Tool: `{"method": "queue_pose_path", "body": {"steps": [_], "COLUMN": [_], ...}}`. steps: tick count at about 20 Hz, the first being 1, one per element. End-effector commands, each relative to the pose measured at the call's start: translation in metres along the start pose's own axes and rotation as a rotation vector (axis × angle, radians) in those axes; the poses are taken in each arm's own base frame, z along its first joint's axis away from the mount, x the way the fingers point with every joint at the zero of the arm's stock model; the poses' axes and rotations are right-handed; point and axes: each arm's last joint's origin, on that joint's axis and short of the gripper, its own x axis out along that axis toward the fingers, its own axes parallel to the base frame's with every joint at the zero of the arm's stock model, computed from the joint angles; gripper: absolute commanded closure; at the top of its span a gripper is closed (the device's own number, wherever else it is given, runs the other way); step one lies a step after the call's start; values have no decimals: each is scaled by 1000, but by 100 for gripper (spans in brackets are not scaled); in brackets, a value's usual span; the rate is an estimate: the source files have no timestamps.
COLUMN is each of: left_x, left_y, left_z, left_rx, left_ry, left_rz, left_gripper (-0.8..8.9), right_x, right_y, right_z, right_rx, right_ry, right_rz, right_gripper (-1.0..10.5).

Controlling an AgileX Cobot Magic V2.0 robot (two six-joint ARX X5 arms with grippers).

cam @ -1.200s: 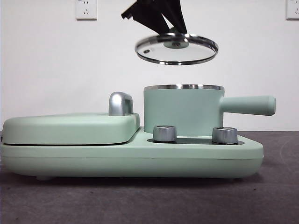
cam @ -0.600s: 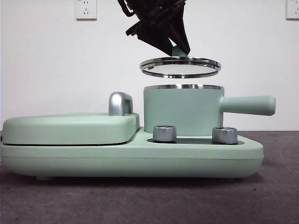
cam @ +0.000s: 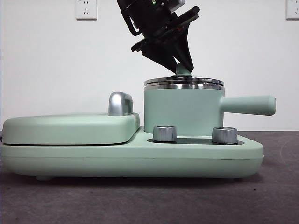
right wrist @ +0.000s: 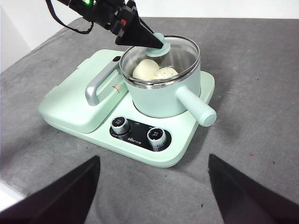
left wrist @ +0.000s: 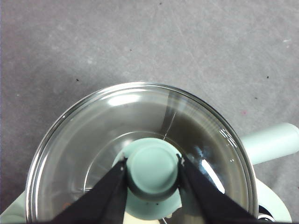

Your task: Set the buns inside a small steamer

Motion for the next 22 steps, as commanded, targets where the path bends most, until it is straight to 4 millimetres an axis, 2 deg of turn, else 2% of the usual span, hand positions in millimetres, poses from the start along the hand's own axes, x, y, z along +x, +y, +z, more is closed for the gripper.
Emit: {"method": "queue_pose_path", "body": {"steps": [1, 7, 8, 10, 11, 12, 15, 17, 20, 22], "left_x": [8, 25, 25, 21, 16, 8, -27, -62, -116, -154], "left_y": [-2, -2, -3, -4, -4, -4, -9, -15, -27, -35], "left_z": [3, -9, -9, -4, 0, 6, 25, 31, 26, 21], "left_rx": [16, -11, -10, -6, -6, -8, -25, -56, -60, -67], "left_ry": [-9, 77, 77, 63, 53, 42, 20, 47, 77, 74], "left_rz": [-8, -20, -22, -21, -19, -17, -13, -15, -18, -18], "left_gripper": [798, 765, 693, 422, 317, 274, 275, 286, 360, 360], "right_x": [-2, -2, -2, -2, -2, -2, -2, -2, -1, -1], "right_y": [1, 1, 1, 1, 1, 1, 1, 1, 0, 1], "right_z": [2, 2, 2, 2, 2, 2, 2, 2, 1, 0], "right_rx": [-8, -8, -8, -8, -8, -8, -8, -9, -15, -16], "right_ry": [-15, -15, -15, -15, -15, -15, -15, -15, 0, 10], "right_rz": [9, 9, 9, 9, 9, 10, 10, 9, 8, 28], "right_gripper": [580, 580, 580, 580, 580, 580, 580, 580, 580, 580]}}
